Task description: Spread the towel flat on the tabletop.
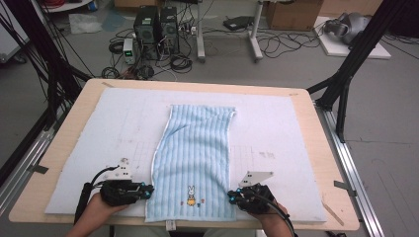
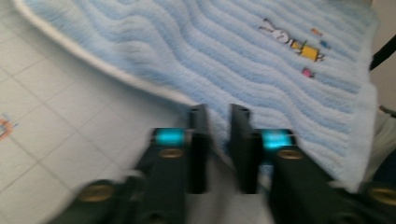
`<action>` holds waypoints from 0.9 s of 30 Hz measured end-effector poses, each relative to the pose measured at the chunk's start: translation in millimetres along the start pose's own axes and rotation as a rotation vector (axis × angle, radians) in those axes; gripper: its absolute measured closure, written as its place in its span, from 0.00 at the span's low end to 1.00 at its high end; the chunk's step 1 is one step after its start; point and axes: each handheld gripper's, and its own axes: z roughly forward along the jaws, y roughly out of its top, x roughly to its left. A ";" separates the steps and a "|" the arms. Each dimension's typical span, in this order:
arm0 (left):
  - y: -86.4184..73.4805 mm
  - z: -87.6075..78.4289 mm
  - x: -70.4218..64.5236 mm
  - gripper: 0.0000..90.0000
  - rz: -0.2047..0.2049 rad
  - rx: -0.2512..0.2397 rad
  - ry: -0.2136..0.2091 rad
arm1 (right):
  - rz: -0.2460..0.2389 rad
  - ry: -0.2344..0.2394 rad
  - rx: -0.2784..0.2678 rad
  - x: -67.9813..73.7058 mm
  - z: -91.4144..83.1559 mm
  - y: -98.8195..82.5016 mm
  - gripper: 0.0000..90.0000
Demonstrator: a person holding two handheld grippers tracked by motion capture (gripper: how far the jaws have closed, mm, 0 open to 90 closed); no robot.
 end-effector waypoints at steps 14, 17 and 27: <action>42.7 -7.7 39.9 0.51 -0.090 -0.237 0.168 | 0.051 -0.152 -0.153 -35.7 43.6 63.3 0.54; 48.8 -6.6 45.7 0.50 -0.093 -0.249 0.180 | 0.080 -0.152 -0.138 -43.5 58.1 70.5 0.54; 49.7 -1.6 65.8 0.49 -0.129 -0.242 0.207 | 0.013 -0.090 -0.041 -41.6 71.4 72.3 0.95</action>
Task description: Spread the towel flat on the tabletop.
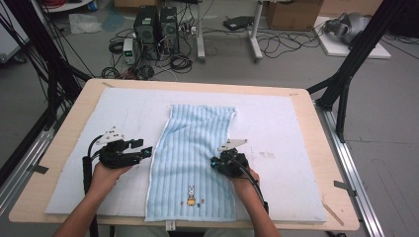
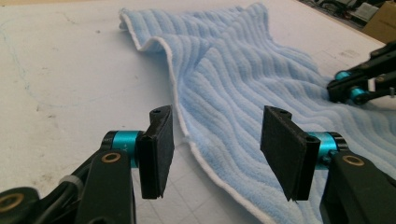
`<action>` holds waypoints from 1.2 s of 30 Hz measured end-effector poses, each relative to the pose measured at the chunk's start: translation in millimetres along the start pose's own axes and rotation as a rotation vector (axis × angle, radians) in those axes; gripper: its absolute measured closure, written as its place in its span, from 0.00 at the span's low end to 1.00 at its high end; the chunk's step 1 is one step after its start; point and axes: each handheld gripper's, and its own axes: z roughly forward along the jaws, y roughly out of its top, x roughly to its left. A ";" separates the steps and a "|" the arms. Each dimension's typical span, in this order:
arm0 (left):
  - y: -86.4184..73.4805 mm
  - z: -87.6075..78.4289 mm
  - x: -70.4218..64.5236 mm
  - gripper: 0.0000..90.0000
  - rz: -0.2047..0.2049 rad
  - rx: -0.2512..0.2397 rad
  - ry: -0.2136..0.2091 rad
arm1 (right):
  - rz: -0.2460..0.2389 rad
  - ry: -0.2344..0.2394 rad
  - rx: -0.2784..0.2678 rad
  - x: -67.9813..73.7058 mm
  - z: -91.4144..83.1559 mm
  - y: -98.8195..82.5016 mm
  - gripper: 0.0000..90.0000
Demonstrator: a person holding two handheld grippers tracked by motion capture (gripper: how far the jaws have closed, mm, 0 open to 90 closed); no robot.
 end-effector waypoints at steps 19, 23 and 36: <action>0.2 29.2 12.3 0.50 -0.006 0.039 -0.018 | 0.033 0.178 -0.056 -1.0 -35.4 -25.0 0.71; 4.2 44.8 10.2 0.51 0.000 0.069 -0.032 | 0.098 0.040 -0.111 -14.6 -33.5 -15.7 0.60; 6.0 77.5 -13.0 0.96 0.167 0.228 -0.020 | 0.003 -0.046 -0.017 -11.2 -1.3 -2.6 0.85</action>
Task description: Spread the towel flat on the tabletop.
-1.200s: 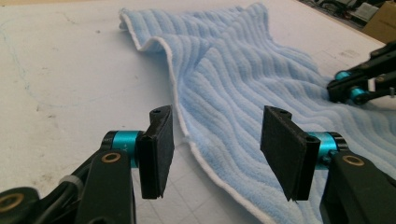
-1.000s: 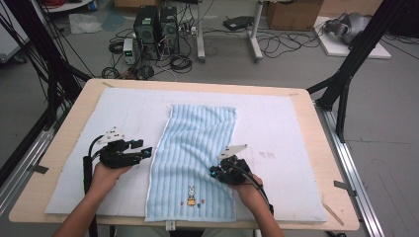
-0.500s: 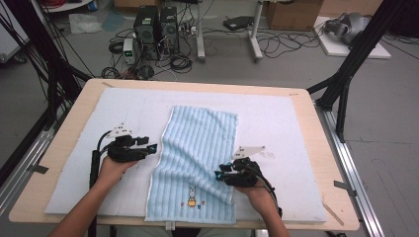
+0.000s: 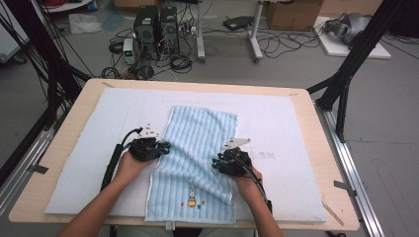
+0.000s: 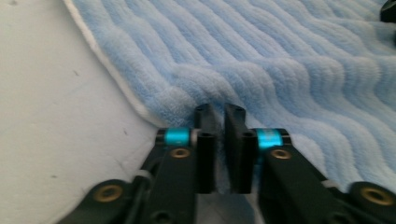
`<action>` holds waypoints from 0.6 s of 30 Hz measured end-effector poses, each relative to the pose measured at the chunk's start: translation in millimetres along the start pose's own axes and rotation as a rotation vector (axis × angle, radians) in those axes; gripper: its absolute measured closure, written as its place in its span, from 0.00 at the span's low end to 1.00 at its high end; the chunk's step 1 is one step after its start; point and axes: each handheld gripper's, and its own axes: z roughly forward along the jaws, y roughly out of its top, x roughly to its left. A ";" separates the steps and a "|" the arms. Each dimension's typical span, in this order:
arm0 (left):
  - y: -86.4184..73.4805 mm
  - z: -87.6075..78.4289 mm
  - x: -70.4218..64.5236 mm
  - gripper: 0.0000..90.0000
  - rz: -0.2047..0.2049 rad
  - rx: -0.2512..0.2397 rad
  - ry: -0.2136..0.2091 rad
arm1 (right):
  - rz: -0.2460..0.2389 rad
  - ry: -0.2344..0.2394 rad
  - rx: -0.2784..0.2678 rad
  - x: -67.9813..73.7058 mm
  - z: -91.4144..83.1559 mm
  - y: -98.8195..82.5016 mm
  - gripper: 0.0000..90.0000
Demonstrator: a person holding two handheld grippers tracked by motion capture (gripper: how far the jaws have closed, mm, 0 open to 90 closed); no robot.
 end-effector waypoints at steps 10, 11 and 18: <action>-22.9 -29.0 -10.7 0.97 -0.025 0.025 -0.123 | 0.000 0.122 0.029 2.4 -12.9 -9.6 0.94; -25.4 -32.0 -13.0 0.97 -0.025 0.026 -0.130 | 0.000 0.130 0.032 2.7 -14.3 -10.7 0.94; -33.3 -43.4 -20.2 0.96 -0.030 0.034 -0.182 | -0.008 0.187 0.058 8.9 -23.0 -16.8 0.89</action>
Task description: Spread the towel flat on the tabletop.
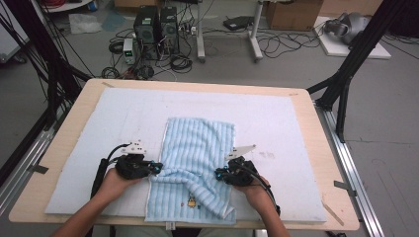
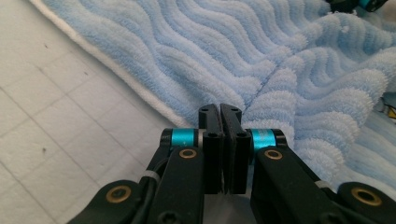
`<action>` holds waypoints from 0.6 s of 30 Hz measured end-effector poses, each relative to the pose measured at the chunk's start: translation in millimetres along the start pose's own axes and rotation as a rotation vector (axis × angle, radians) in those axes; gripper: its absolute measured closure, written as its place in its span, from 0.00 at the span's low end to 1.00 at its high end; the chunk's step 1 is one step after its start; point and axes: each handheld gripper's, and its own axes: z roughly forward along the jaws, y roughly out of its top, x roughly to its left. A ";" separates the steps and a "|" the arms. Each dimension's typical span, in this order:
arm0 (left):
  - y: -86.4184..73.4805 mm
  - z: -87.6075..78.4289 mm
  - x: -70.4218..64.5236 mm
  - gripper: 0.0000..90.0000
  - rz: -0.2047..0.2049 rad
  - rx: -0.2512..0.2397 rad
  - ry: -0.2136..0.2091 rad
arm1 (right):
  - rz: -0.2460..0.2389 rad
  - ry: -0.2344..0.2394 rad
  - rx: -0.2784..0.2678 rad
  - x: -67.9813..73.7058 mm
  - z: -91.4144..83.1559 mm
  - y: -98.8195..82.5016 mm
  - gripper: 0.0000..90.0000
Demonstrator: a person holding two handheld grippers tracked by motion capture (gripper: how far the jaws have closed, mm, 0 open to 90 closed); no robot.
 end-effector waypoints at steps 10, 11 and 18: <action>38.7 -2.4 42.4 0.53 -0.137 -0.221 0.104 | 0.106 -0.069 -0.158 -25.7 -12.1 3.8 0.68; 44.1 -0.3 48.9 0.53 -0.154 -0.234 0.118 | 0.112 -0.072 -0.168 -27.5 -12.6 3.7 0.68; 73.3 31.0 83.3 0.54 -0.214 -0.211 0.194 | 0.135 -0.091 -0.227 -31.8 -21.1 2.9 0.64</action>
